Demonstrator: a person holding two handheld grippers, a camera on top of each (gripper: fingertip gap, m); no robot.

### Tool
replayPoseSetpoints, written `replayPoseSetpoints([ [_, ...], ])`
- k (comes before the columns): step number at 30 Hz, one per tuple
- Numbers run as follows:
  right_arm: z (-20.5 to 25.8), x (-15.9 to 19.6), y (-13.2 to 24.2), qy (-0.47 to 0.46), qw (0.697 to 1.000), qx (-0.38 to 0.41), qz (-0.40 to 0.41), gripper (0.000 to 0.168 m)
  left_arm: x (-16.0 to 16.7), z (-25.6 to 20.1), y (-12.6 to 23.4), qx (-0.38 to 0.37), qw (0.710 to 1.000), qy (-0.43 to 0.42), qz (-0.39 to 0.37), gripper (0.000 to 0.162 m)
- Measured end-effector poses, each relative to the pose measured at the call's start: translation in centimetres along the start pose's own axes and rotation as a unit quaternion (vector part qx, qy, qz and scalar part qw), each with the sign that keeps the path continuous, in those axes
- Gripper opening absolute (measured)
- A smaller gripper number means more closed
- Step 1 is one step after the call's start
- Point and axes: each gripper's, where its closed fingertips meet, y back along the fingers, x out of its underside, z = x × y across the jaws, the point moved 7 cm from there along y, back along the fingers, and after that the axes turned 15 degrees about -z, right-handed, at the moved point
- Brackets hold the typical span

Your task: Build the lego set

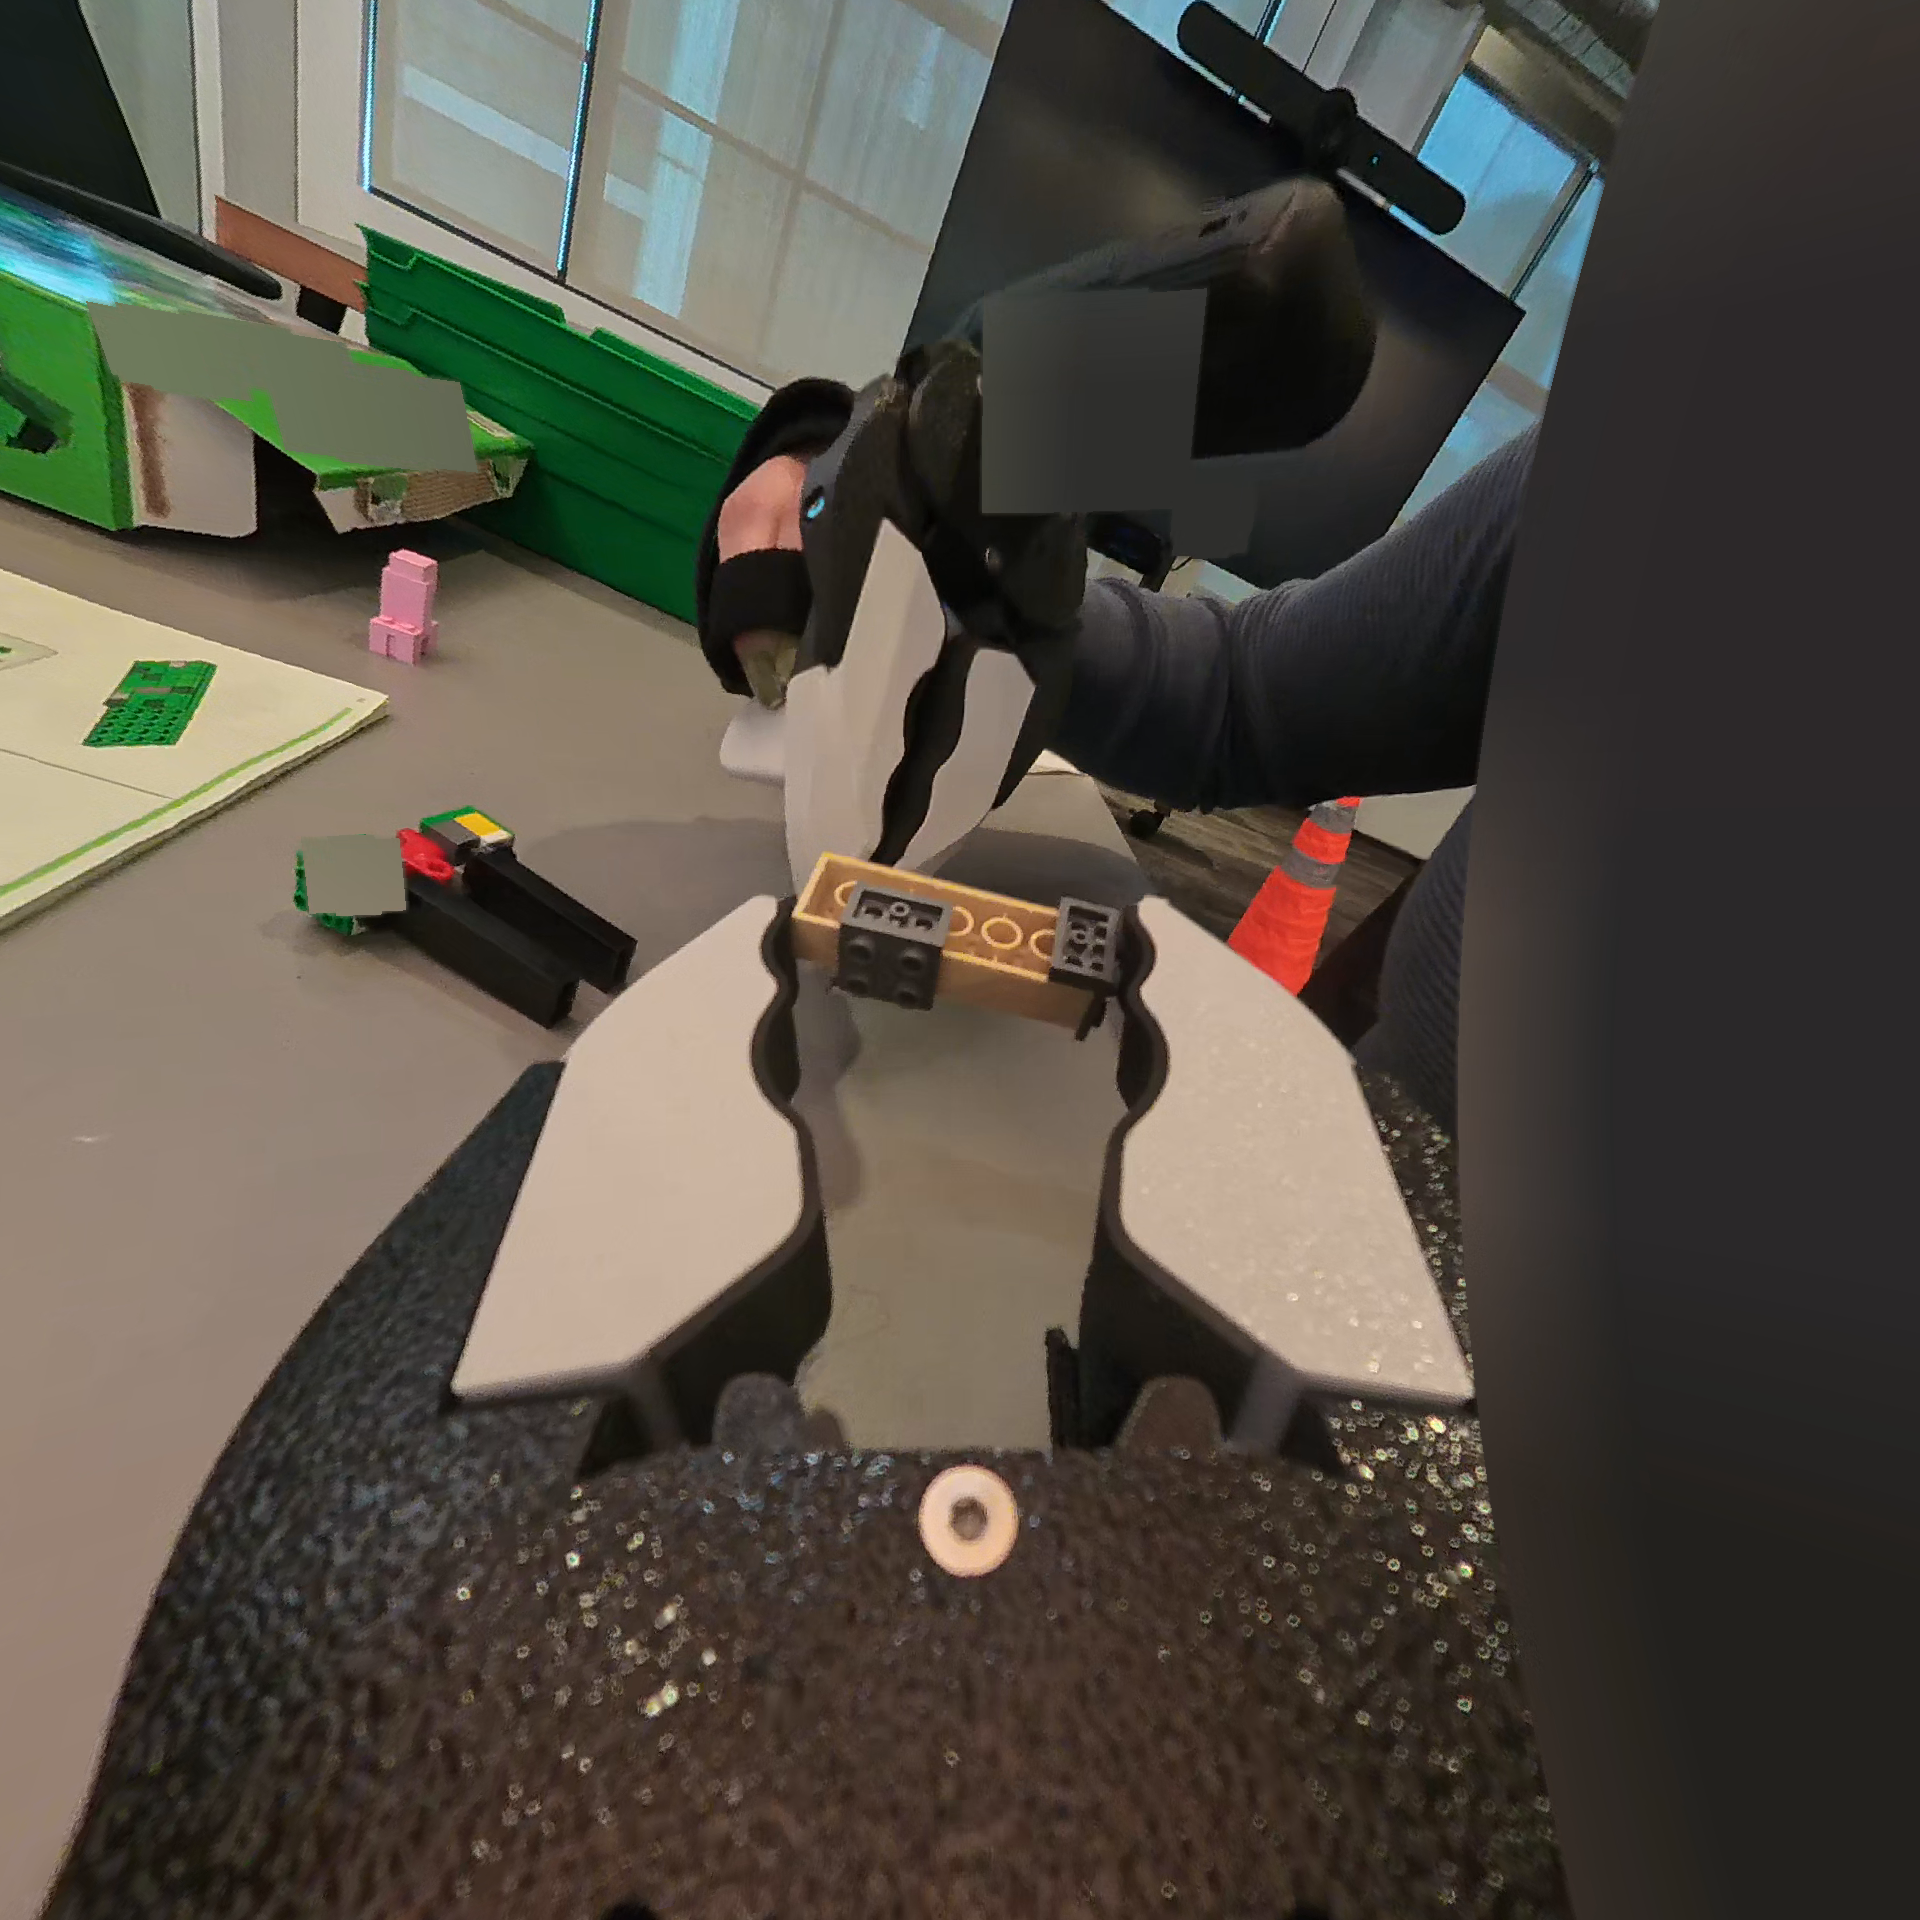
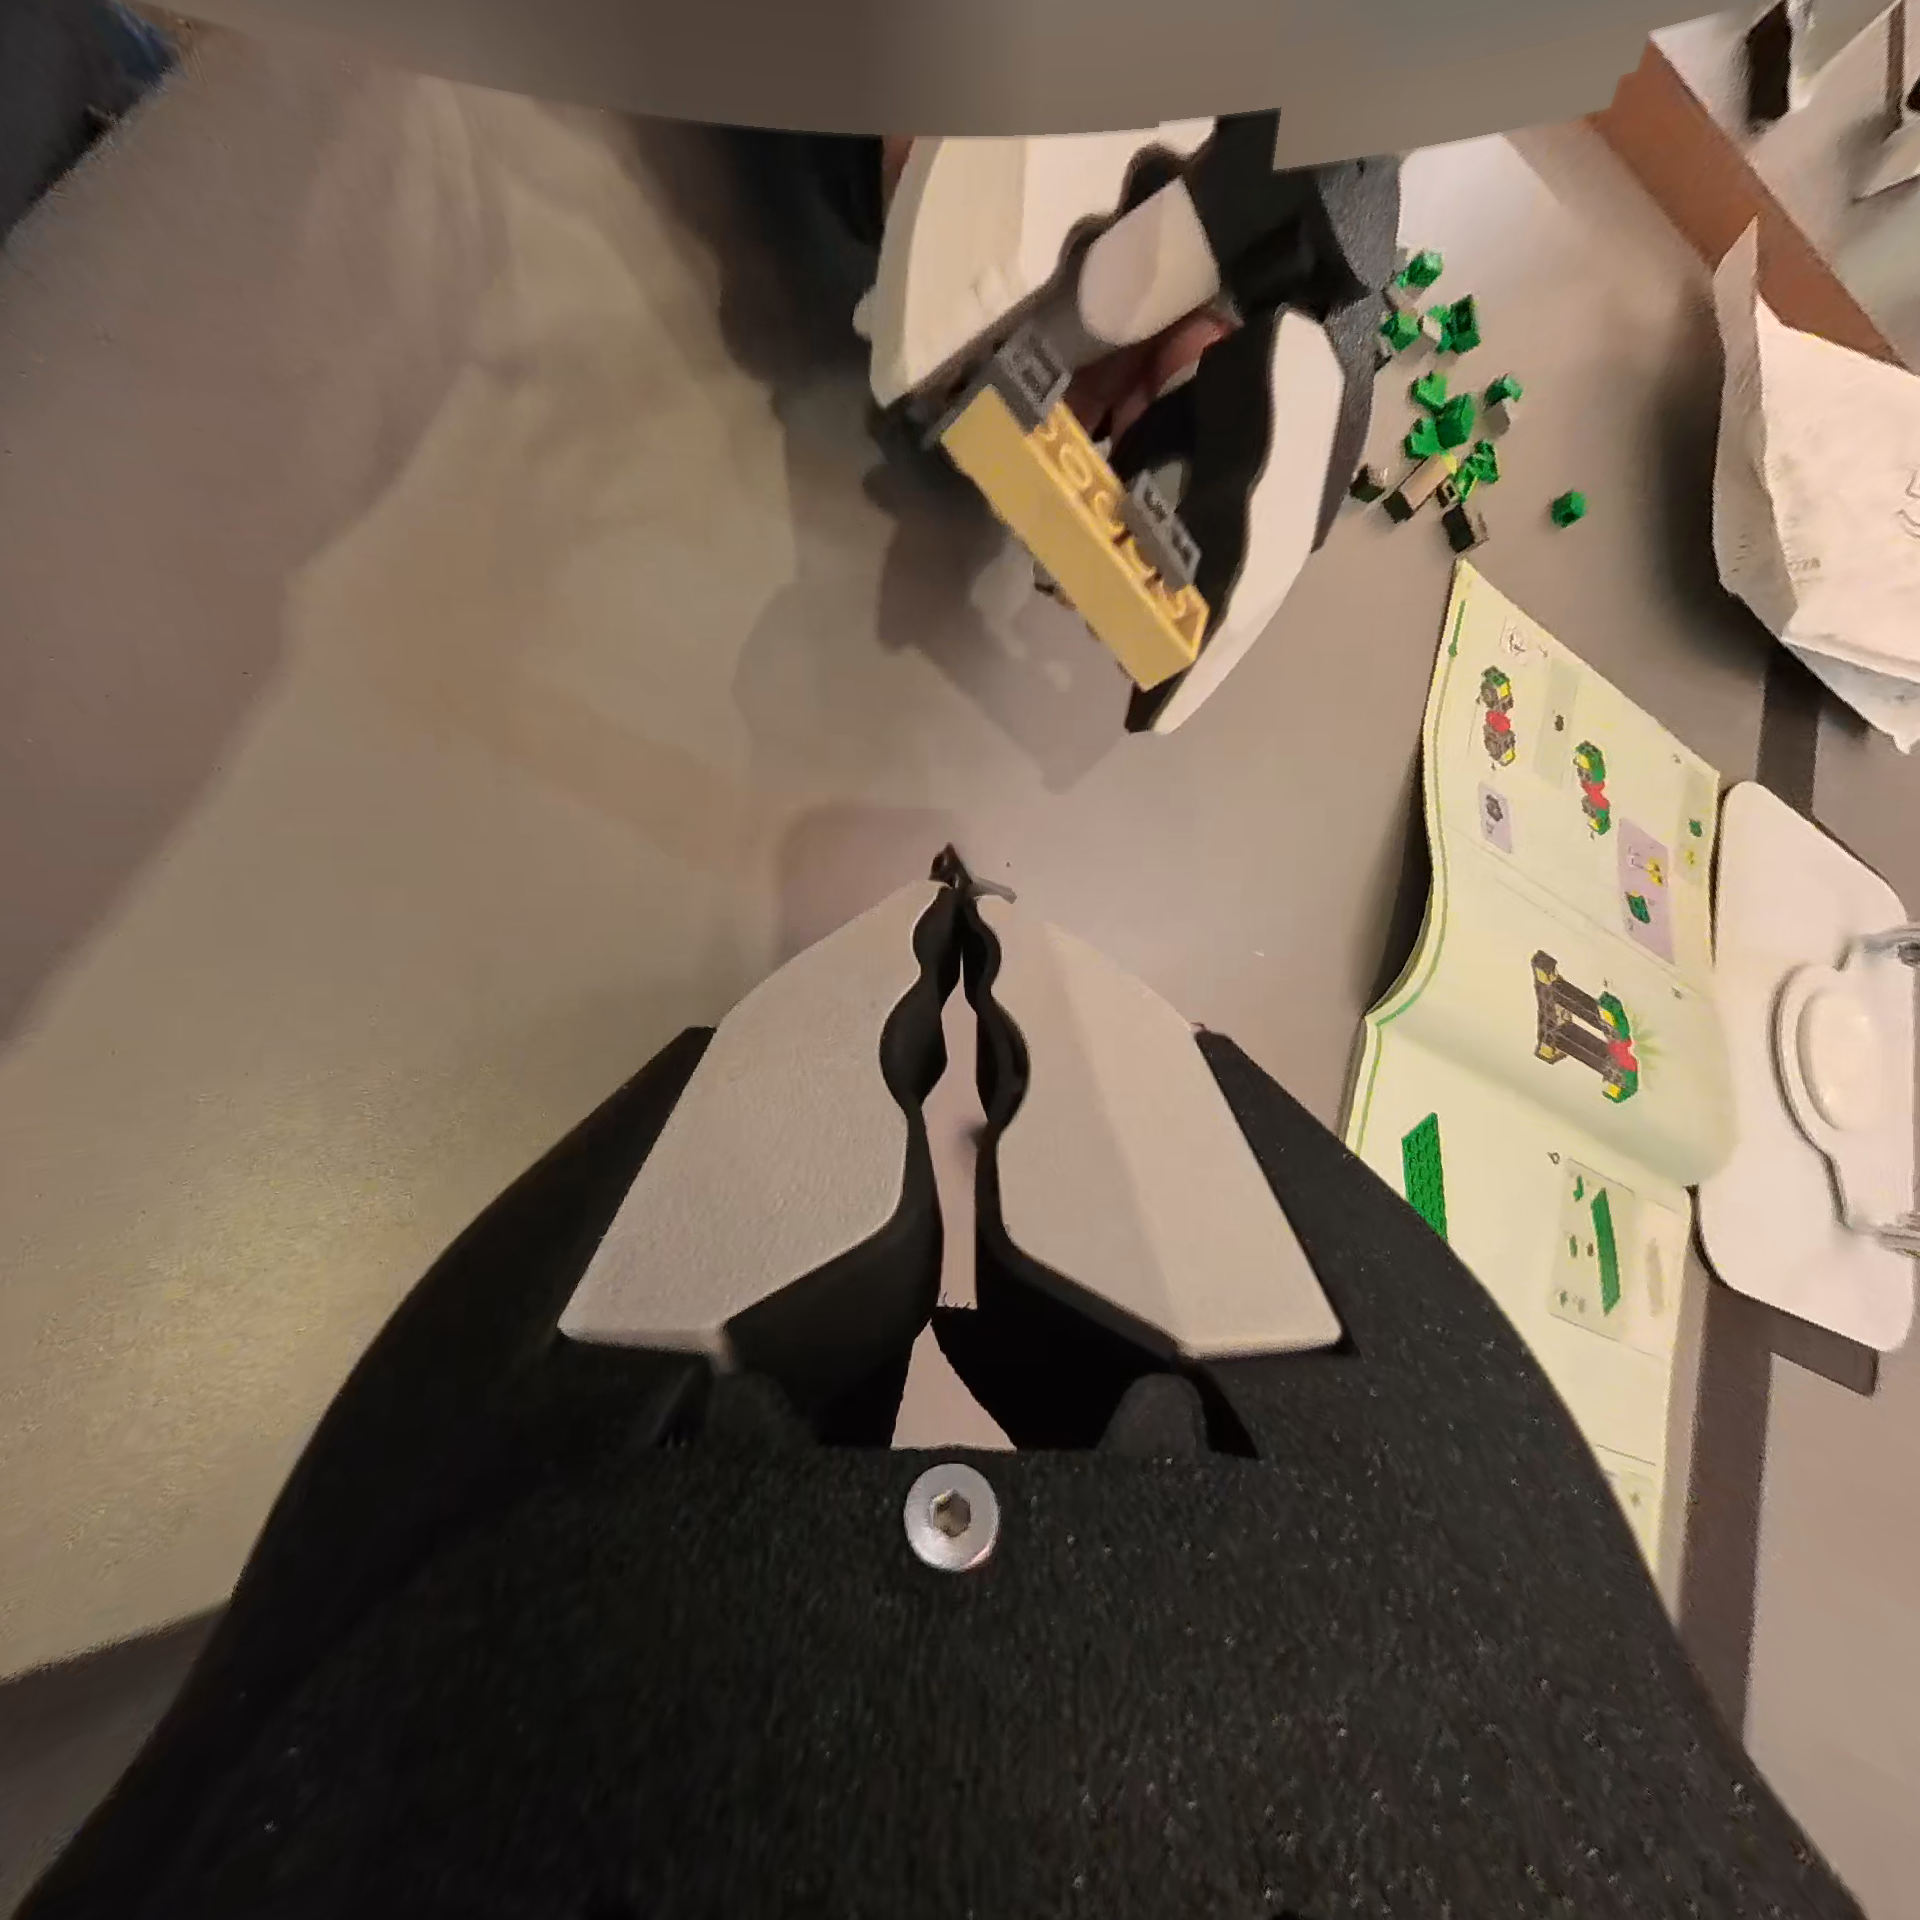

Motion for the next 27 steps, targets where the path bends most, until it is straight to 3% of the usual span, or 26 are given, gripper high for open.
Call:
replayPoseSetpoints([
  [4, 0.1, 0.6, -0.3, -0.014, 1.0, -0.019, -0.006, 0.0, -0.1, 0.2, 0.2, -0.003, 1.0, 0.01, -0.009, 0.059],
  [10, 1.0, 2.8, -1.1, -0.055, 0.981, -0.153, 0.108, 0.0, -0.1, 0.2, 0.2, -0.002, 1.0, 0.011, -0.006, 0.059],
  [15, 0.2, 3.1, -1.6, -0.071, 0.967, -0.194, 0.151, 0.0, -0.1, 0.2, 0.1, -0.002, 1.0, 0.012, -0.004, 0.059],
  [20, -0.5, 2.9, -1.2, -0.144, 0.968, -0.1, 0.181, 0.006, -0.1, 0.2, 0.2, -0.002, 1.0, 0.016, -0.008, 0.059],
  [24, 0.3, 2.2, -0.5, -0.287, 0.944, 0.011, 0.162, 0.015, -0.1, 0.2, 0.2, -0.002, 1.0, 0.016, -0.007, 0.059],
  [27, 1.6, 2.1, -0.3, -0.306, 0.937, 0.086, 0.145, 0.016, -0.1, 0.2, 0.2, -0.002, 1.0, 0.017, -0.006, 0.059],
])
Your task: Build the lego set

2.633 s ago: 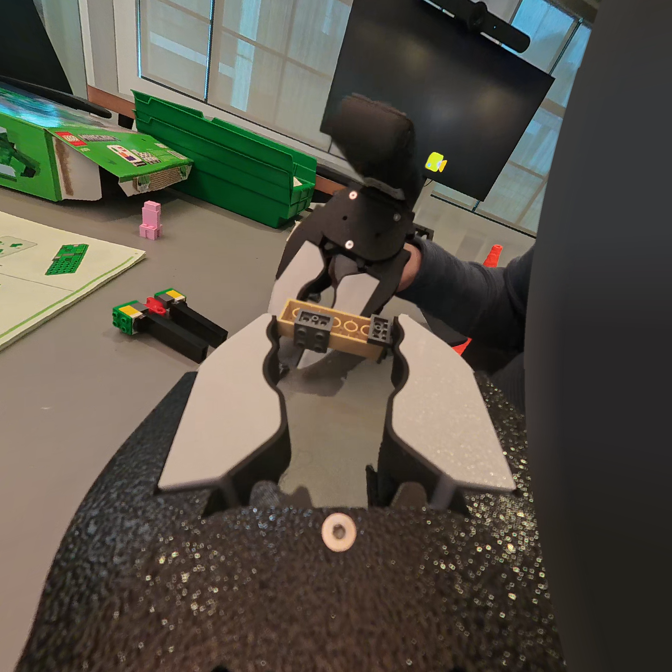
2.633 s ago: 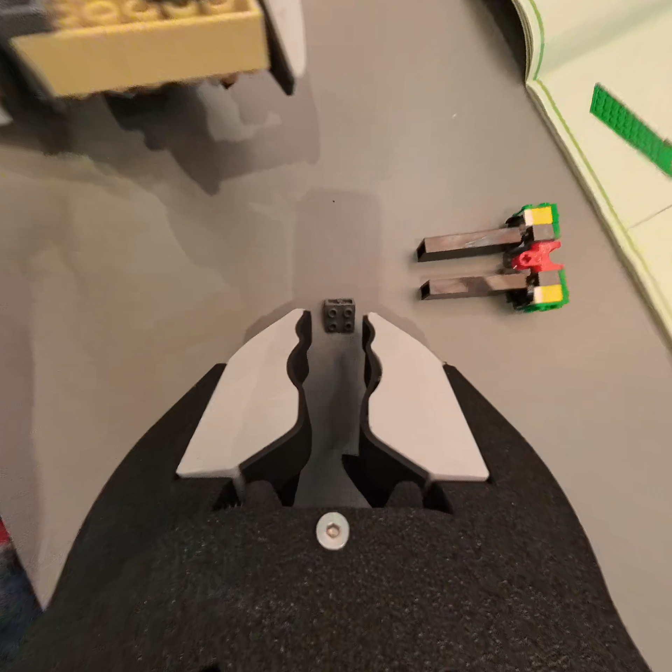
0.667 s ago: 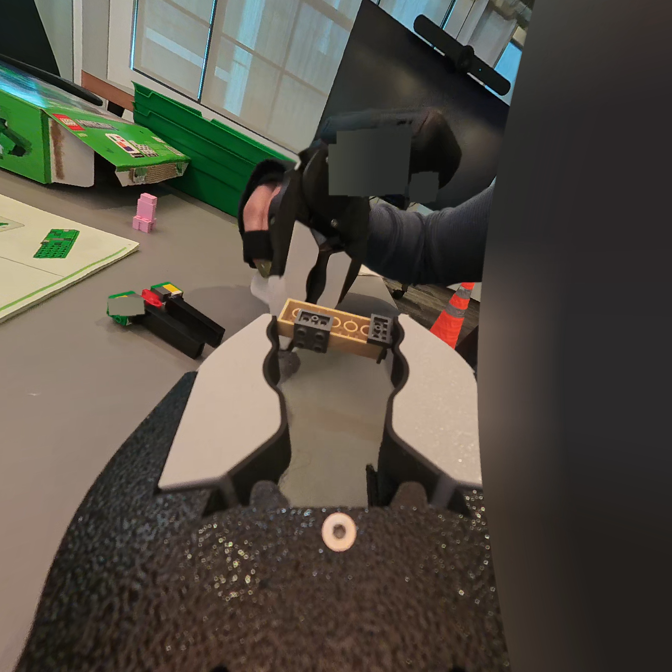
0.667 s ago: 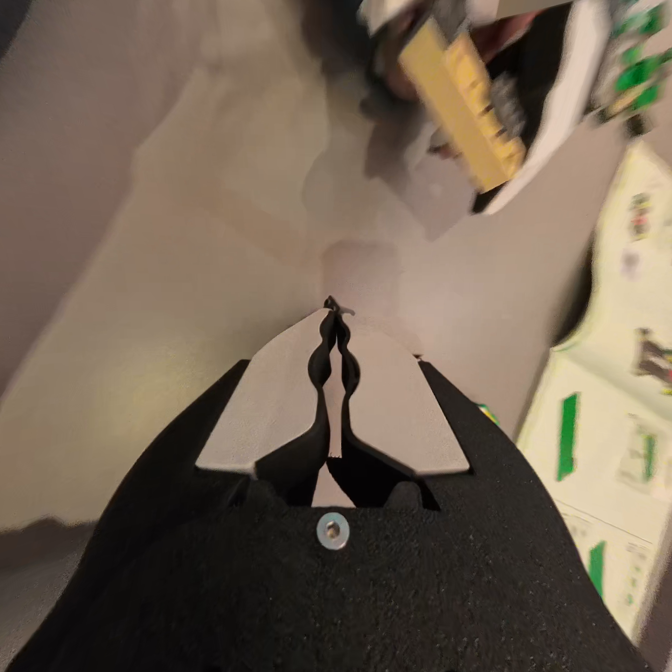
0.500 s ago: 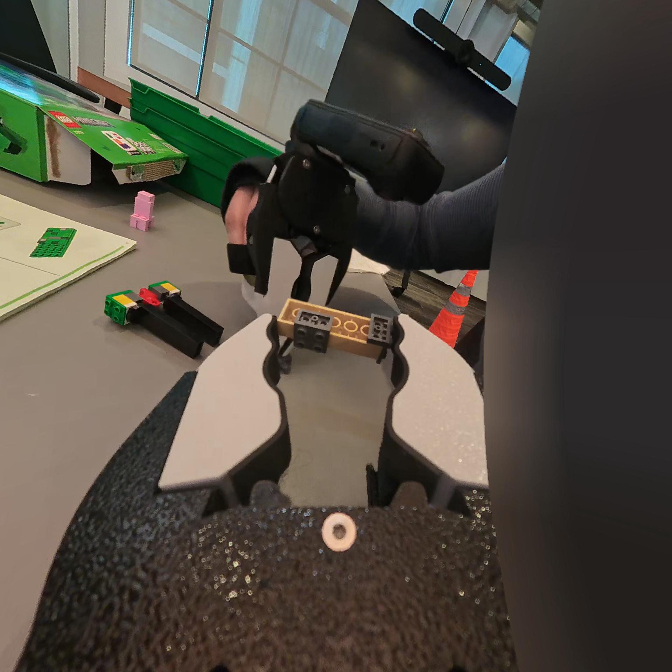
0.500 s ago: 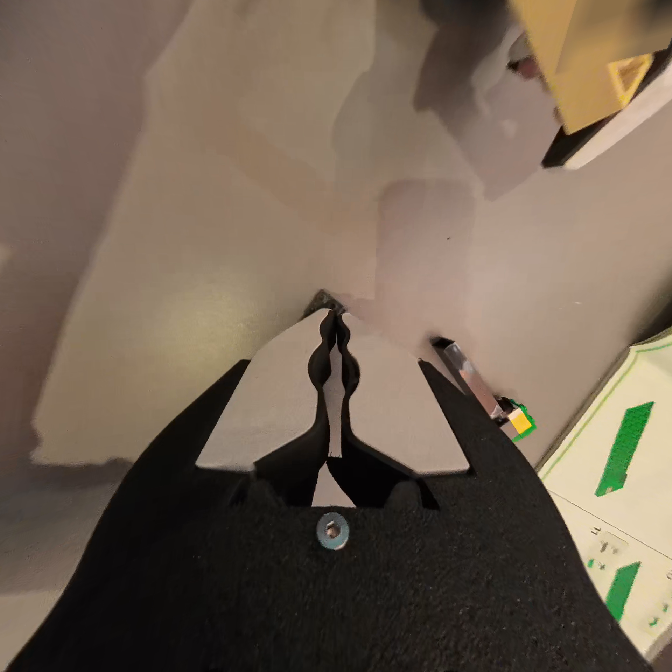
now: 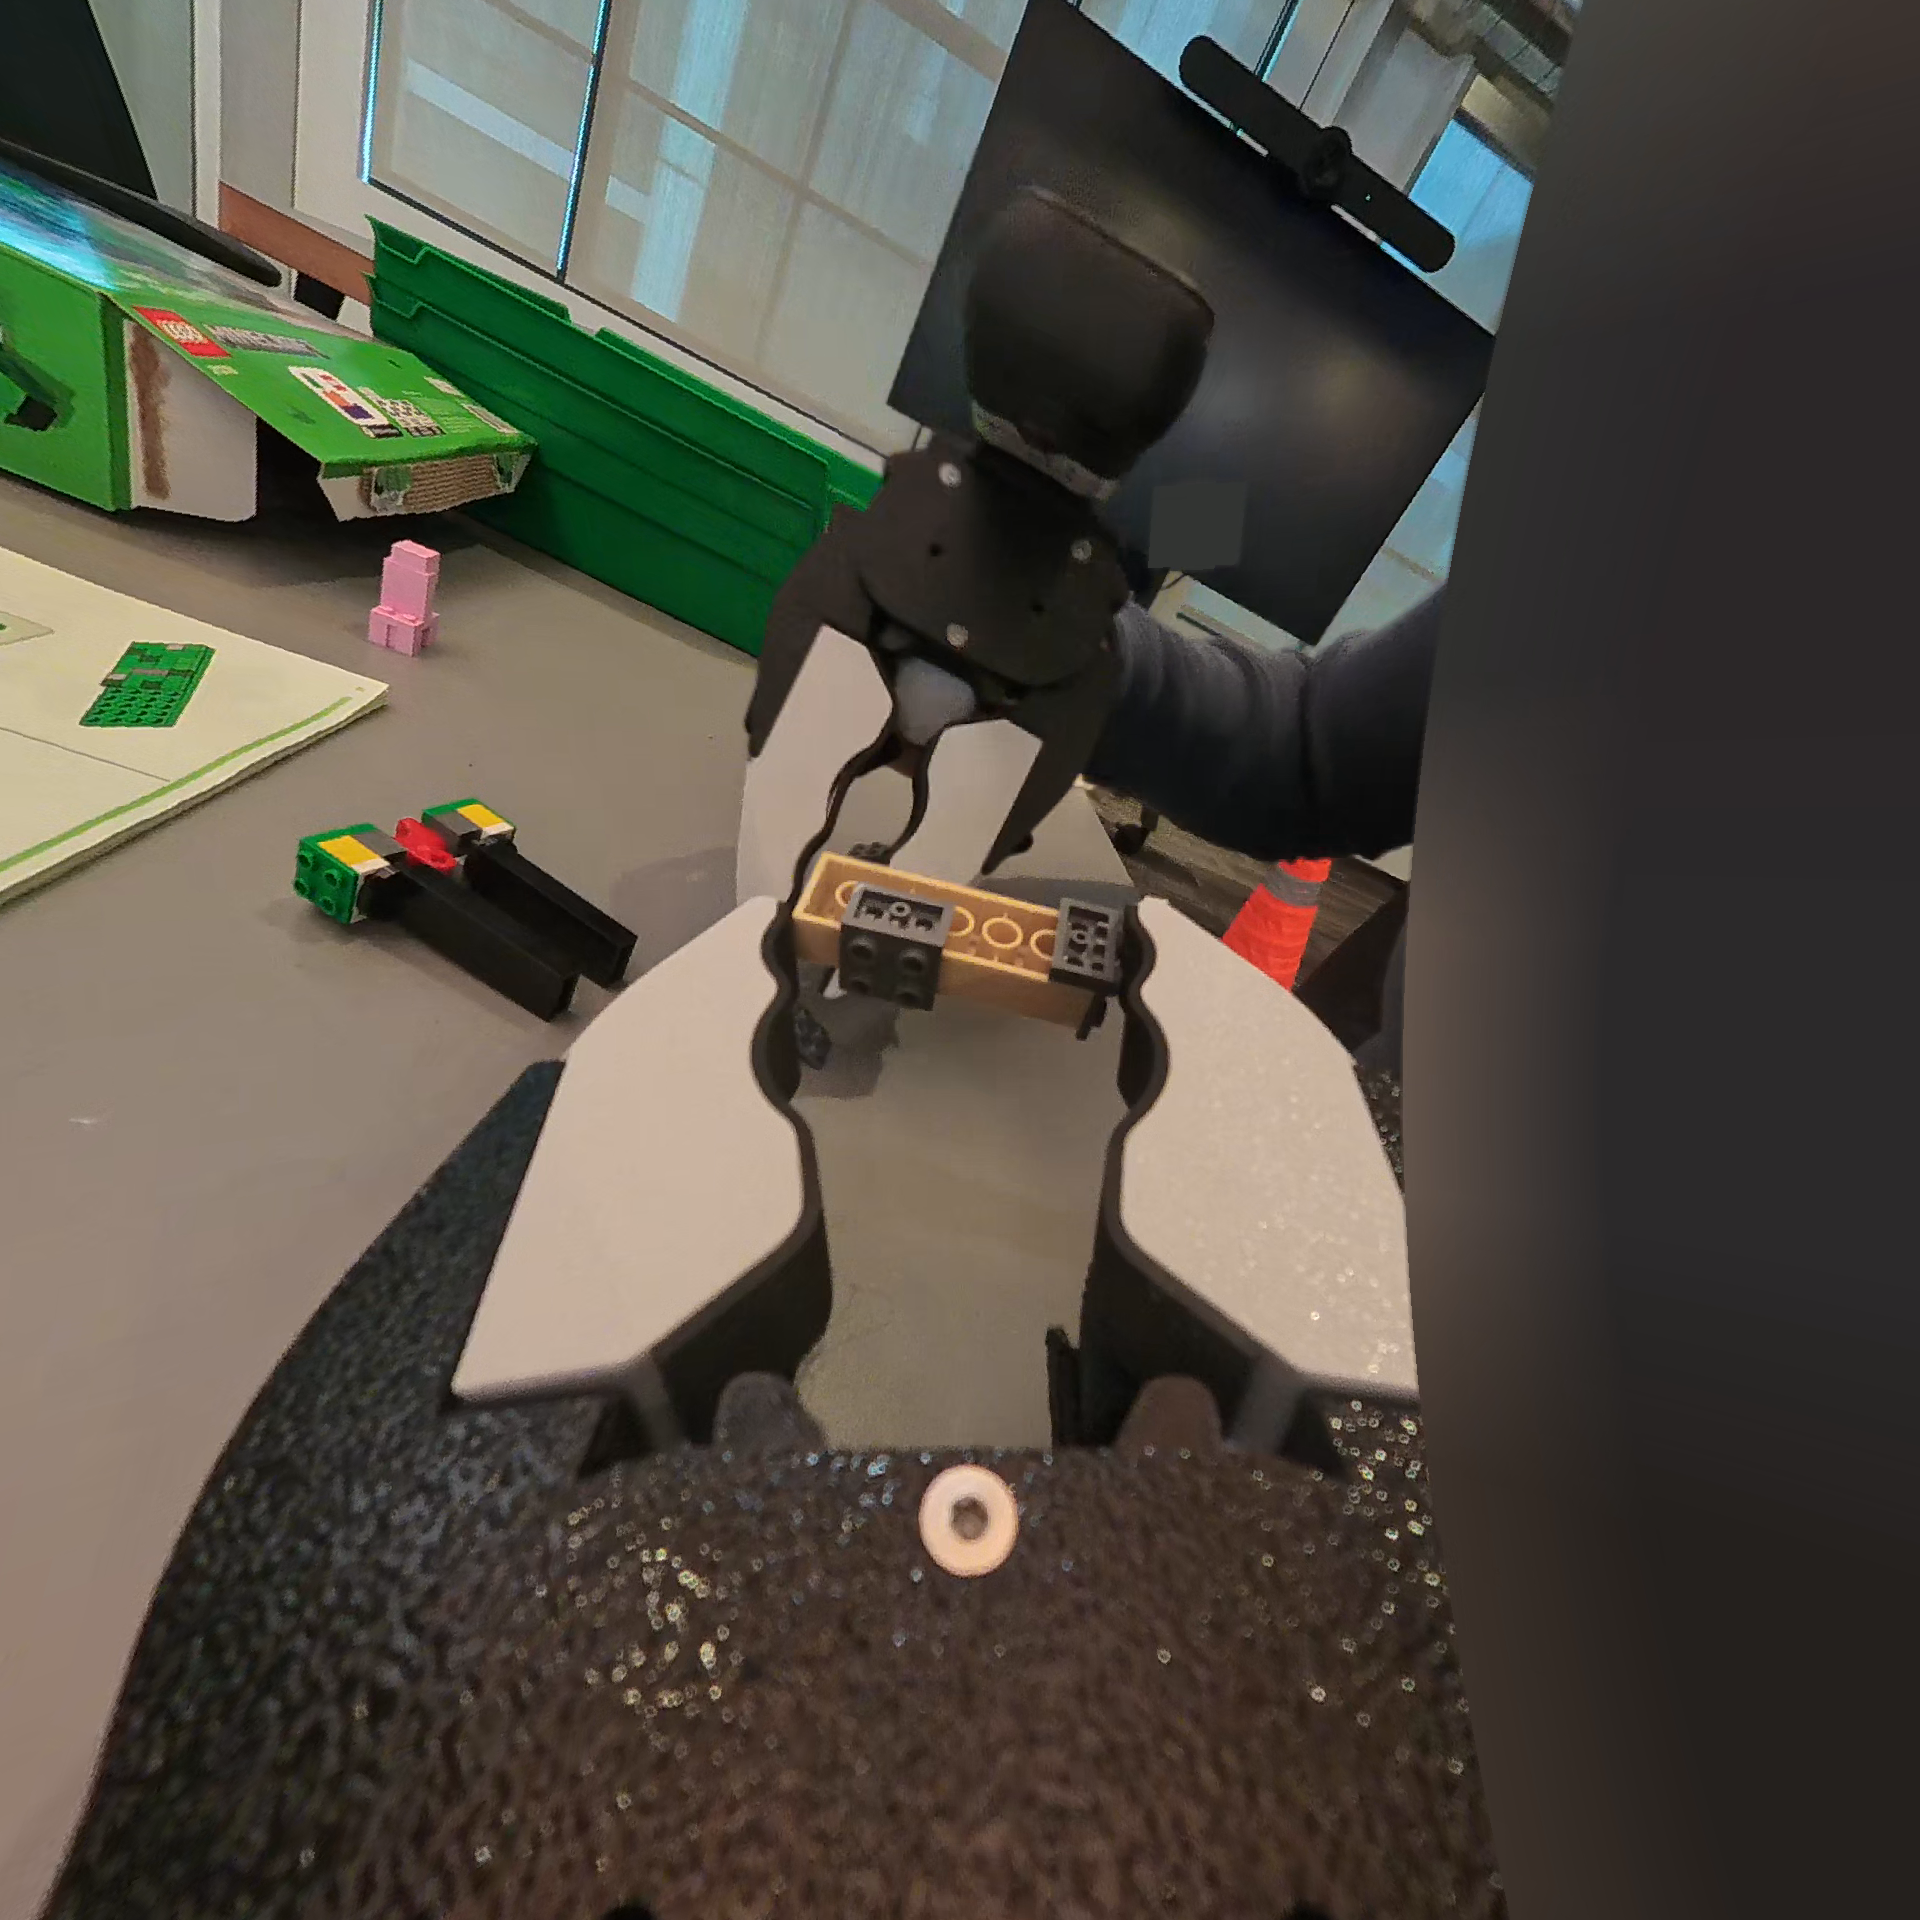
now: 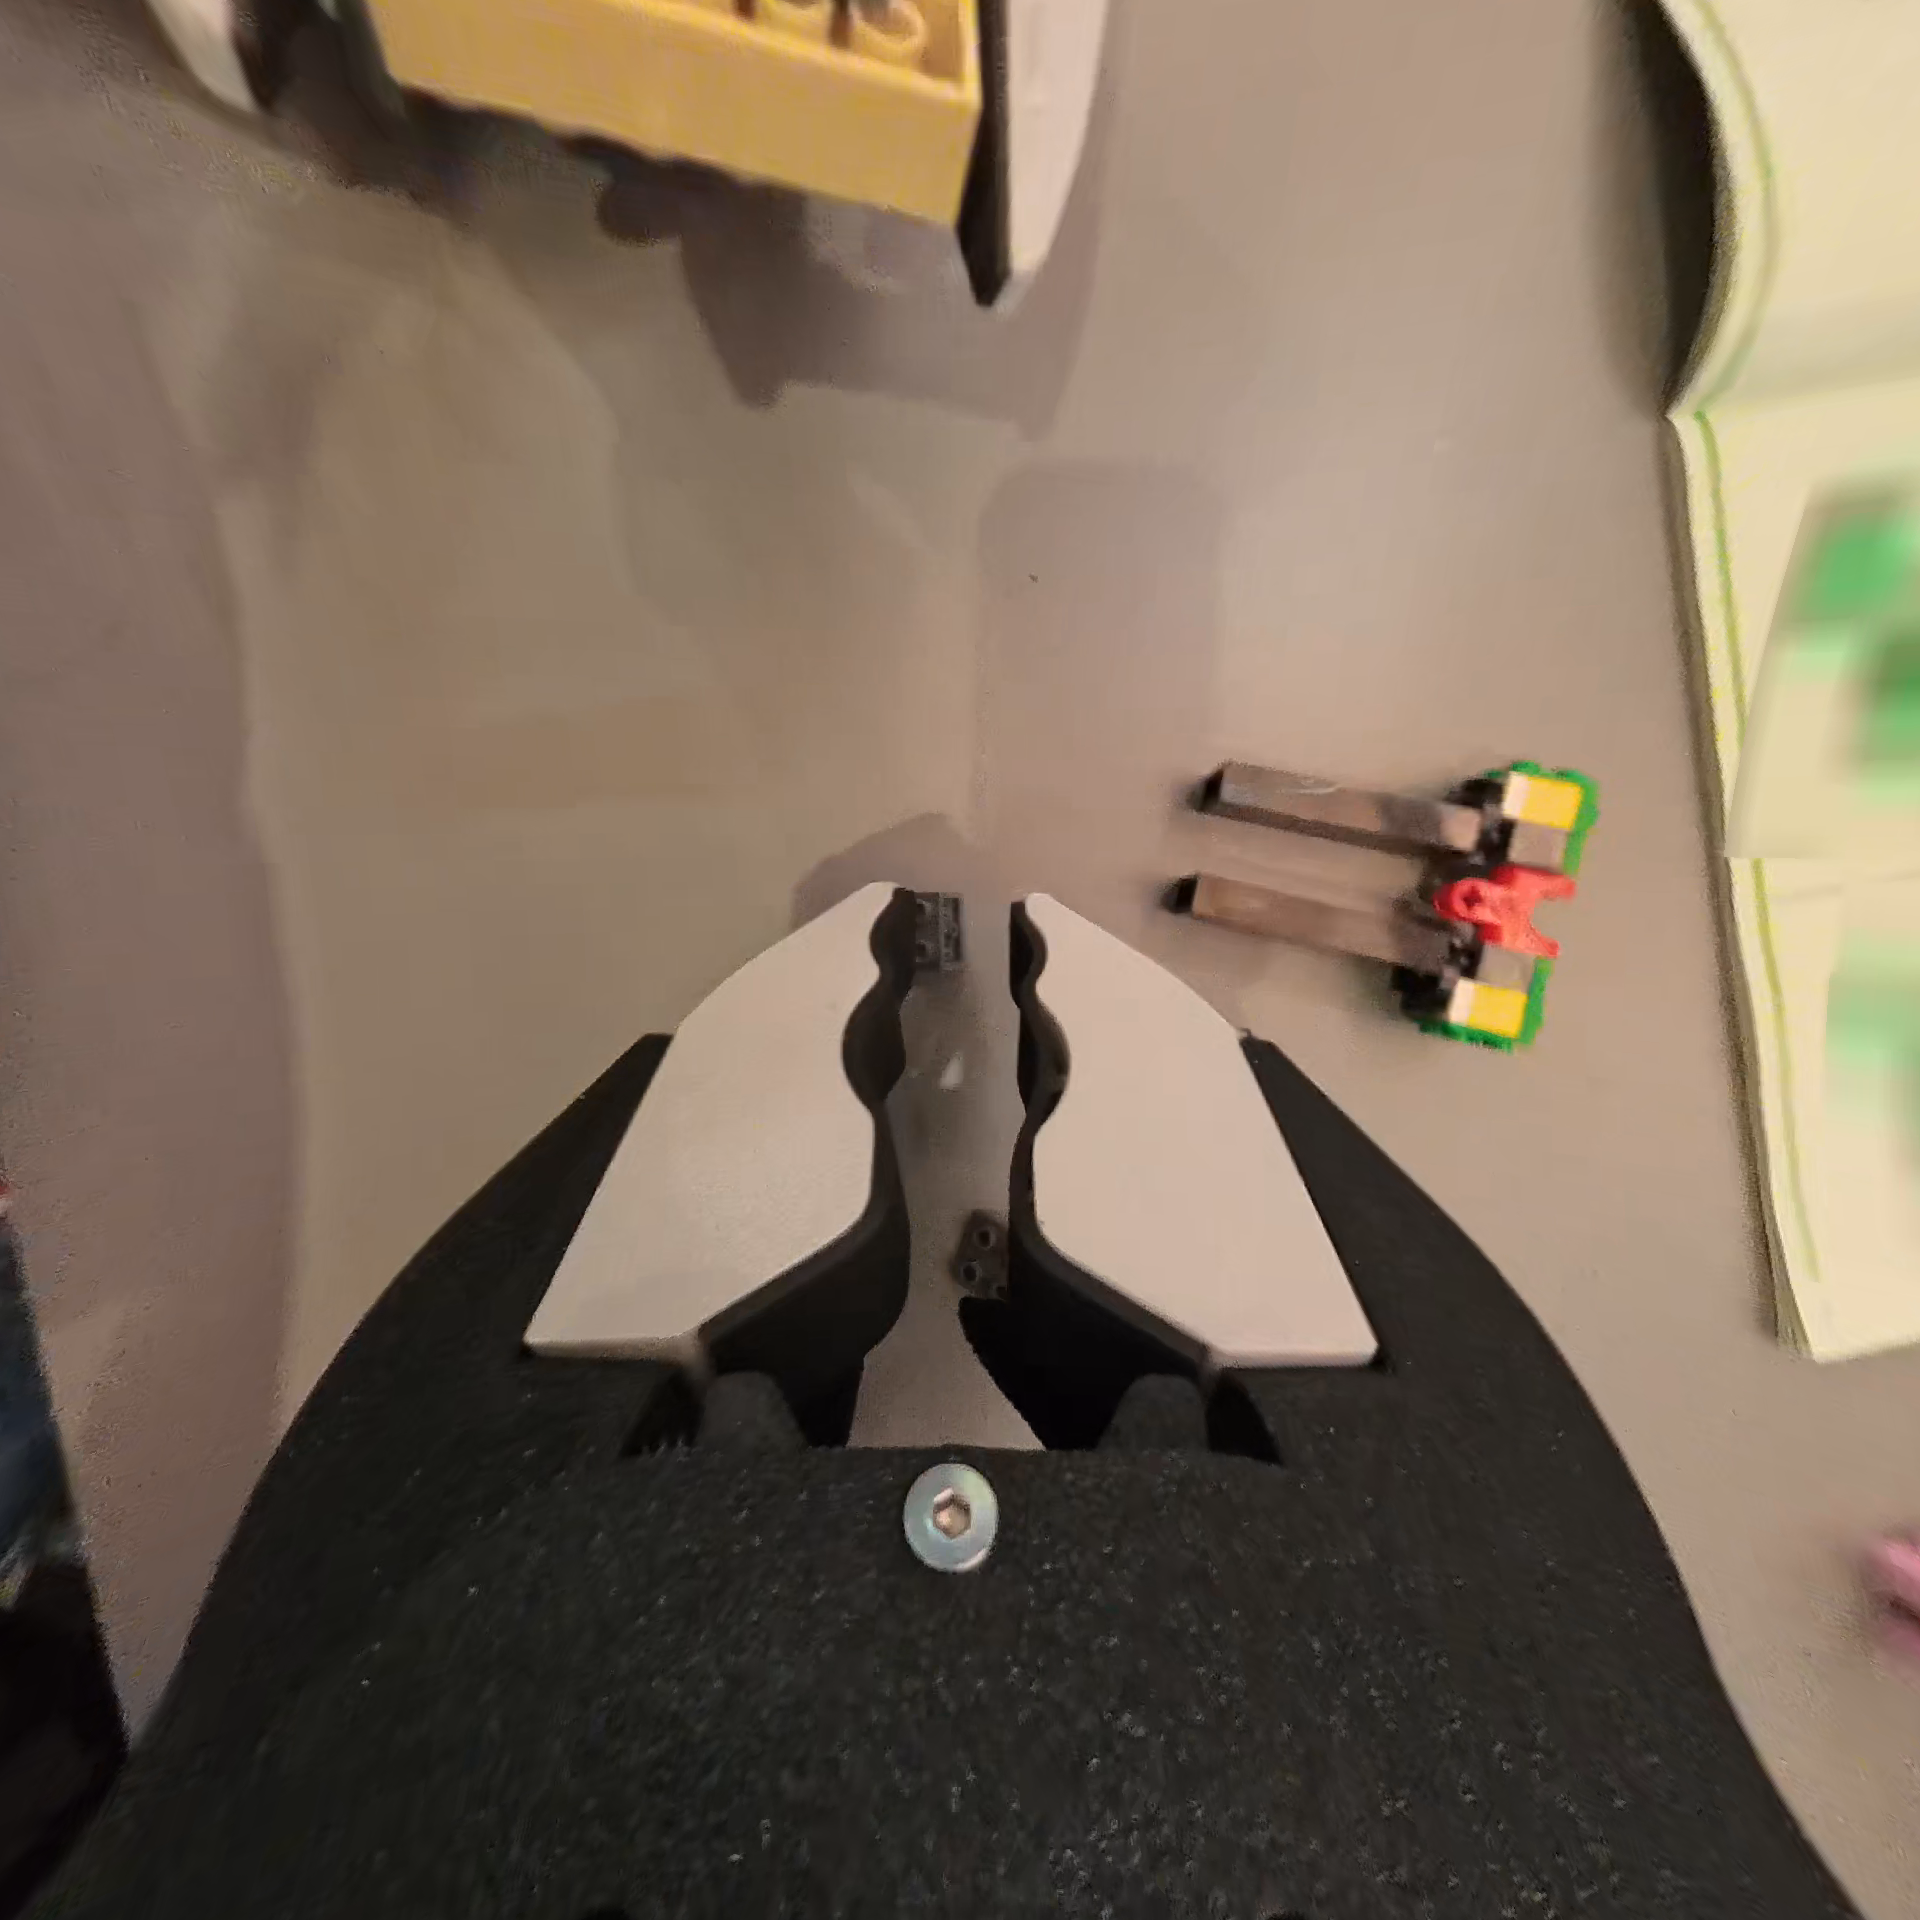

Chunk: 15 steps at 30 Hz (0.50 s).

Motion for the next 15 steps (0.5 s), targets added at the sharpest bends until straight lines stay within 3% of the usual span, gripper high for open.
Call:
replayPoseSetpoints([
  [5, 1.2, 1.0, -0.3, -0.002, 0.998, 0.057, -0.021, 0.014, 0.0, 0.0, 0.0, -0.001, 1.0, 0.003, -0.002, 0.059],
  [15, 1.5, 1.6, -1.1, -0.005, 0.998, 0.065, -0.006, 0.01, 0.0, 0.0, 0.0, -0.001, 1.0, 0.003, -0.001, 0.059],
])
